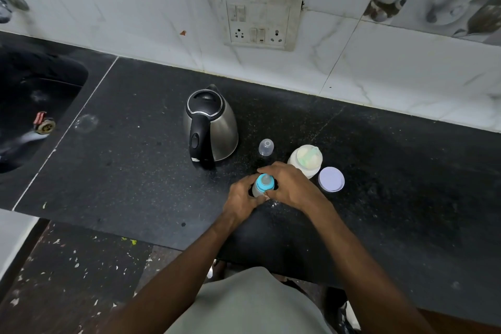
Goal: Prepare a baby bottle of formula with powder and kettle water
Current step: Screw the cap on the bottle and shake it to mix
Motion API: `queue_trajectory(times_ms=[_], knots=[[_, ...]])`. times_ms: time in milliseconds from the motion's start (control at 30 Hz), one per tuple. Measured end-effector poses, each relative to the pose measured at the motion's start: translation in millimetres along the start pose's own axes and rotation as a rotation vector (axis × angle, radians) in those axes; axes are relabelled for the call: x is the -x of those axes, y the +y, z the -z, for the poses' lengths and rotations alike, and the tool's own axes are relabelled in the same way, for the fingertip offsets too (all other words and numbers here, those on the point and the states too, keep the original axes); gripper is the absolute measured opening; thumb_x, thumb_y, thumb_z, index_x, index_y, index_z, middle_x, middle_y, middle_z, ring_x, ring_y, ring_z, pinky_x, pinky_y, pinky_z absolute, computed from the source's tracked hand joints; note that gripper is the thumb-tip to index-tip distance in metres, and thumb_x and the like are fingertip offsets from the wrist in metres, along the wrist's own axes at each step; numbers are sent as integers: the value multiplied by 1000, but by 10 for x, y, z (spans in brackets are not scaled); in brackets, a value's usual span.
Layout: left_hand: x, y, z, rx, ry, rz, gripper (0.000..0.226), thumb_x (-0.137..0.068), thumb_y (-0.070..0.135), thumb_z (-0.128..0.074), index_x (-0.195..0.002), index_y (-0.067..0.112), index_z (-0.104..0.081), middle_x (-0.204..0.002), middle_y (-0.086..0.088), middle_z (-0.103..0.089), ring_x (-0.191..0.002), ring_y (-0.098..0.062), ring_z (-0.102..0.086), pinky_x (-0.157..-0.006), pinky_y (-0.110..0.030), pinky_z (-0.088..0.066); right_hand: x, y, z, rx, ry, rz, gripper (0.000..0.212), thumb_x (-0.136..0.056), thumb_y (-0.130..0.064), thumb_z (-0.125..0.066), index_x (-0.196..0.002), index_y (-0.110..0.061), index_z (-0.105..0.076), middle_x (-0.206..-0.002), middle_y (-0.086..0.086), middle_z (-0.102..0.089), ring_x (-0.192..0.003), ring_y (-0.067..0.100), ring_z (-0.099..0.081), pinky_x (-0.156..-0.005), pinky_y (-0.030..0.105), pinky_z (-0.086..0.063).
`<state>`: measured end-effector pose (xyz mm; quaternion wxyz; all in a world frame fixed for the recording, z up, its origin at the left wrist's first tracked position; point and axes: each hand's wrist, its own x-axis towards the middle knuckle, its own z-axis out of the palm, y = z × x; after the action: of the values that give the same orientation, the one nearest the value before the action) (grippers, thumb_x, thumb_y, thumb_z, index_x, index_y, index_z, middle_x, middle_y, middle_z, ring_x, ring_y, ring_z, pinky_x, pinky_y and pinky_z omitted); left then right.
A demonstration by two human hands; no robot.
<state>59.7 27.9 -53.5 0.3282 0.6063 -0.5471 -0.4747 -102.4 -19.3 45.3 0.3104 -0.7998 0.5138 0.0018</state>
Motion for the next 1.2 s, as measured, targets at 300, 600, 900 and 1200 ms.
queue_trajectory(times_ms=[300, 600, 900, 1200], knots=[[7, -7, 6, 1, -5, -11, 49, -79, 9, -89, -126, 14, -73, -108, 8, -76, -96, 3, -70, -85, -13, -52, -32, -75, -68, 195, 77, -74, 50, -82, -46, -80, -111, -9, -64, -108, 9, -66, -98, 28, -65, -80, 37, -48], [-9, 17, 23, -16, -32, 1, 66, -77, 19, -92, -137, 18, -67, -131, 5, -73, -120, -6, -68, -105, -25, -53, 29, -77, 53, 233, -46, -10, 90, -82, -24, -83, -156, -37, -33, -133, 5, -46, -117, 26, -56, -92, 45, -55], [-28, -26, 18, 0, -25, 51, 61, -76, 12, -92, -133, 14, -70, -123, 1, -77, -112, -9, -72, -101, -26, -56, -118, -153, 189, 233, -157, 96, 38, -83, -3, -66, -116, -22, -70, -109, 5, -64, -101, 28, -66, -87, 48, -54], [-22, -22, 29, 9, -39, 45, 61, -76, 18, -93, -133, 21, -71, -118, 8, -79, -109, -4, -73, -101, -30, -57, -145, -142, 136, 286, -122, 55, 29, -85, -20, -73, -114, -18, -68, -107, 9, -64, -97, 30, -66, -80, 43, -52]])
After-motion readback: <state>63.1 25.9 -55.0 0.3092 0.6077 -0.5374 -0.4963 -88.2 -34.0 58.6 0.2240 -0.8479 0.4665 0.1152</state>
